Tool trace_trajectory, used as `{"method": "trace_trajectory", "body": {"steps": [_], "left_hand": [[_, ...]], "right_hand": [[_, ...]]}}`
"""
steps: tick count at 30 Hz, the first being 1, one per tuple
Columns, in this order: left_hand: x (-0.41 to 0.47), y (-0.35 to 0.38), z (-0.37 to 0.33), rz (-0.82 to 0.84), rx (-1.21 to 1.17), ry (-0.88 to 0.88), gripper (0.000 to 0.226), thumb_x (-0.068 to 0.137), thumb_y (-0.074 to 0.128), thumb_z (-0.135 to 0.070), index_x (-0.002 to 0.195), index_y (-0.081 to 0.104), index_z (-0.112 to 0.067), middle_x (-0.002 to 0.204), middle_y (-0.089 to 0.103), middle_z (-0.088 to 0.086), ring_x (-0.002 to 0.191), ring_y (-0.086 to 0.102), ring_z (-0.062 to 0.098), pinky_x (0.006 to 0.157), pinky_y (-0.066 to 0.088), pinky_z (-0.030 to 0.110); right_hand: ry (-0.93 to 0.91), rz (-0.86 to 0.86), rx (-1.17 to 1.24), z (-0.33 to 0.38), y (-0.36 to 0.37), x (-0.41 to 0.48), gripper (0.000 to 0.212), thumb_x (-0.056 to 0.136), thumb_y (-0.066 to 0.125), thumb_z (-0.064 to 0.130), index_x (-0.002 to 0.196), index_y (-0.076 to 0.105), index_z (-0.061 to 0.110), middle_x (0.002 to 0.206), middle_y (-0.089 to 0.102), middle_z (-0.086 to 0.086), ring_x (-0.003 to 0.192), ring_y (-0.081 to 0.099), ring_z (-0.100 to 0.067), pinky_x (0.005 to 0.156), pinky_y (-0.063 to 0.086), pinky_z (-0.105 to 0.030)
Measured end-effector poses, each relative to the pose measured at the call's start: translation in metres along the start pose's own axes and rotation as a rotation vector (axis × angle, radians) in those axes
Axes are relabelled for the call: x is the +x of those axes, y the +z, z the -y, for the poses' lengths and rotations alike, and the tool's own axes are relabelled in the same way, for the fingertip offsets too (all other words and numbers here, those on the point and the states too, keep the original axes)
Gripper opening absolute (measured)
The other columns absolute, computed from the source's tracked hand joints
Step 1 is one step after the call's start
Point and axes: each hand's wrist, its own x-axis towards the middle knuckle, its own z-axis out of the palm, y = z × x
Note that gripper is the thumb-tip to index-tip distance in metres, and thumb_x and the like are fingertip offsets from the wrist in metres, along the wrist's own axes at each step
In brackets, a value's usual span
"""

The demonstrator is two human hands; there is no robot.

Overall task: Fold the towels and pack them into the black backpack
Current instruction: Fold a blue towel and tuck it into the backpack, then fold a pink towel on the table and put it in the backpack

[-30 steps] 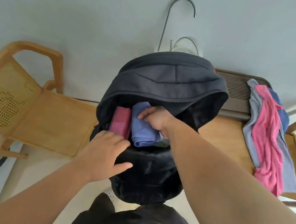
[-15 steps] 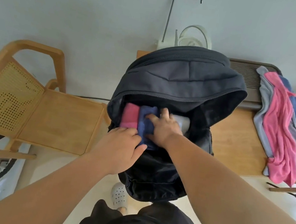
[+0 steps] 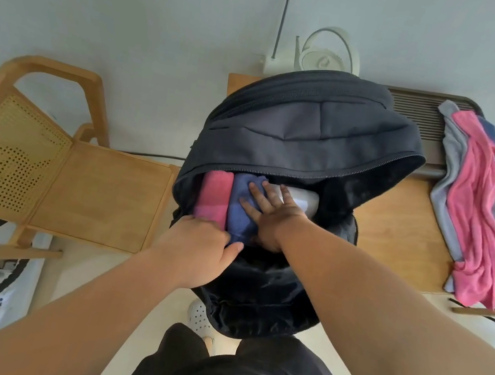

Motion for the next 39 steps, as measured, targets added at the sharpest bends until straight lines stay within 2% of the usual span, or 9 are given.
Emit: {"method": "trace_trajectory", "body": {"steps": [5, 12, 16, 18, 21, 24, 27, 34, 39], "left_hand": [[-0.001, 0.003, -0.001, -0.028, -0.029, 0.004, 0.039, 0.104, 0.026, -0.049, 0.078, 0.044, -0.027, 0.079, 0.061, -0.002, 0.077, 0.057, 0.021, 0.077, 0.041, 0.035], [0.005, -0.009, -0.010, -0.072, -0.066, -0.006, 0.045, 0.103, 0.030, -0.048, 0.090, 0.062, -0.020, 0.087, 0.065, -0.001, 0.085, 0.061, 0.022, 0.072, 0.043, 0.036], [0.026, -0.022, -0.030, -0.085, -0.152, 0.001, 0.041, 0.104, 0.033, -0.046, 0.092, 0.062, -0.019, 0.096, 0.065, 0.002, 0.091, 0.060, 0.026, 0.069, 0.043, 0.035], [0.040, -0.031, -0.046, -0.059, -0.189, 0.001, 0.040, 0.103, 0.035, -0.046, 0.096, 0.064, -0.018, 0.100, 0.064, 0.001, 0.092, 0.060, 0.026, 0.072, 0.049, 0.038], [0.062, -0.046, -0.080, -0.139, -0.207, 0.028, 0.040, 0.101, 0.039, -0.049, 0.097, 0.066, -0.020, 0.100, 0.065, -0.001, 0.092, 0.061, 0.024, 0.074, 0.050, 0.039], [0.087, -0.056, -0.123, -0.251, -0.226, 0.095, 0.044, 0.098, 0.038, -0.053, 0.097, 0.066, -0.020, 0.095, 0.064, -0.002, 0.090, 0.059, 0.021, 0.078, 0.051, 0.042], [0.117, -0.063, -0.182, -0.276, -0.193, 0.151, 0.045, 0.096, 0.033, -0.054, 0.089, 0.063, -0.021, 0.084, 0.058, -0.006, 0.082, 0.055, 0.016, 0.072, 0.050, 0.041], [0.194, -0.062, -0.319, -0.150, -0.118, 0.134, 0.035, 0.100, 0.046, -0.047, 0.115, 0.062, -0.020, 0.107, 0.059, 0.000, 0.099, 0.057, 0.022, 0.082, 0.049, 0.041], [0.235, -0.039, -0.379, -0.063, -0.192, 0.069, 0.042, 0.098, 0.054, -0.047, 0.129, 0.057, -0.019, 0.124, 0.054, 0.003, 0.104, 0.058, 0.025, 0.081, 0.042, 0.031]], "right_hand": [[0.010, 0.022, 0.022, -0.001, 0.000, 0.002, 0.086, 0.100, 0.036, 0.061, 0.153, -0.026, 0.033, 0.156, -0.041, 0.000, 0.147, -0.031, -0.035, 0.120, -0.012, -0.057], [-0.032, -0.028, 0.167, -0.005, -0.013, -0.024, 0.084, 0.099, 0.043, 0.054, 0.156, -0.017, 0.038, 0.161, -0.033, 0.000, 0.151, -0.022, -0.029, 0.121, -0.006, -0.059], [-0.075, -0.260, 0.504, -0.036, -0.016, -0.071, 0.061, 0.104, 0.037, 0.045, 0.160, 0.015, 0.031, 0.169, 0.006, -0.001, 0.155, 0.004, -0.021, 0.124, 0.011, -0.044], [-0.089, -0.396, 0.663, -0.061, -0.006, -0.097, 0.049, 0.106, 0.038, 0.037, 0.154, 0.036, 0.026, 0.162, 0.032, -0.001, 0.153, 0.019, -0.018, 0.123, 0.020, -0.037], [-0.051, -0.554, 0.746, -0.100, 0.023, -0.134, 0.040, 0.107, 0.041, 0.030, 0.143, 0.055, 0.022, 0.151, 0.049, -0.001, 0.143, 0.039, -0.016, 0.116, 0.026, -0.027], [0.020, -0.745, 0.784, -0.138, 0.059, -0.160, 0.032, 0.105, 0.046, 0.027, 0.130, 0.065, 0.021, 0.131, 0.066, 0.003, 0.119, 0.059, -0.020, 0.101, 0.045, -0.033], [0.060, -0.870, 0.841, -0.183, 0.105, -0.176, 0.026, 0.102, 0.050, 0.027, 0.119, 0.069, 0.020, 0.116, 0.069, 0.004, 0.105, 0.064, -0.020, 0.088, 0.051, -0.038], [0.225, -0.648, 0.834, -0.295, 0.212, -0.203, 0.037, 0.097, 0.057, 0.037, 0.132, 0.061, 0.026, 0.141, 0.053, -0.001, 0.131, 0.048, -0.024, 0.109, 0.038, -0.040], [0.362, -0.491, 0.916, -0.350, 0.259, -0.215, 0.048, 0.094, 0.057, 0.046, 0.138, 0.055, 0.028, 0.142, 0.046, -0.003, 0.132, 0.042, -0.030, 0.109, 0.036, -0.041]]}}
